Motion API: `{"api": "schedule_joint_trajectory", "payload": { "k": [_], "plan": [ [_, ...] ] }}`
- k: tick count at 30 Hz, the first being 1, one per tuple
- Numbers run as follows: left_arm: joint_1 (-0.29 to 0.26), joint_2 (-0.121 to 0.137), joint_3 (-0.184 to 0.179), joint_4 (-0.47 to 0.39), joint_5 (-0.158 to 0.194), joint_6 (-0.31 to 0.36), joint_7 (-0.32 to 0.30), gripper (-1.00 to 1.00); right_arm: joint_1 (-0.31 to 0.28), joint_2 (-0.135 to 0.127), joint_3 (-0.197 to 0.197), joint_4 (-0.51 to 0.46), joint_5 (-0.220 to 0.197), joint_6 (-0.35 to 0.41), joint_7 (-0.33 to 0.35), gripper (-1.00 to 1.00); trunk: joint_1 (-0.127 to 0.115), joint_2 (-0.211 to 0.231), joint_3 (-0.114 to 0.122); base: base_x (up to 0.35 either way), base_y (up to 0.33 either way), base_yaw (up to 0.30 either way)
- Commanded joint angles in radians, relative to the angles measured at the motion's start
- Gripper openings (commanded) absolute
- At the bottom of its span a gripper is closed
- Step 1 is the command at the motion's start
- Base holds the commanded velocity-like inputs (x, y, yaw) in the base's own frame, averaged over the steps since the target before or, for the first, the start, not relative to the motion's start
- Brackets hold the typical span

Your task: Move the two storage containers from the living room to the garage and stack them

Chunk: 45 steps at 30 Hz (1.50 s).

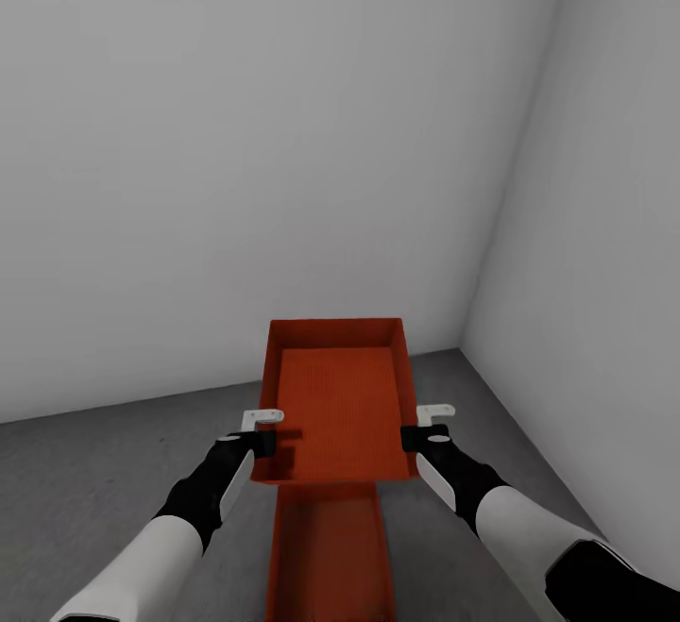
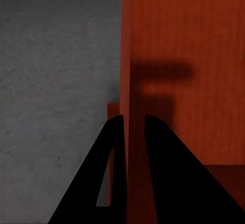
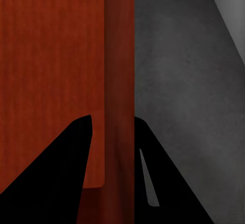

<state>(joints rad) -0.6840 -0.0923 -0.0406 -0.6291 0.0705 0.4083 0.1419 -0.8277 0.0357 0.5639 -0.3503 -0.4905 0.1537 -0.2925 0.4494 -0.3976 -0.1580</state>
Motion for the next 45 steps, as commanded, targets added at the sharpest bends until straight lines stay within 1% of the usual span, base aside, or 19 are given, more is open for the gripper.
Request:
{"api": "schedule_joint_trajectory", "payload": {
  "k": [1, 45],
  "plan": [
    [-0.002, 0.002, -0.005, -0.004, 0.031, 0.003, 0.008, -1.0, -0.001, -0.026, 0.028, 0.073, -0.023, 0.004, -0.007, -1.0, 0.001, -0.002, -0.004, 0.0, 0.0, 0.0],
    [-0.002, 0.002, -0.005, -0.004, 0.03, 0.003, 0.008, -1.0, -0.001, -0.026, 0.028, 0.074, -0.023, 0.004, -0.007, -1.0, 0.001, -0.002, -0.073, 0.0, 0.0, 0.0]
  ]
}}
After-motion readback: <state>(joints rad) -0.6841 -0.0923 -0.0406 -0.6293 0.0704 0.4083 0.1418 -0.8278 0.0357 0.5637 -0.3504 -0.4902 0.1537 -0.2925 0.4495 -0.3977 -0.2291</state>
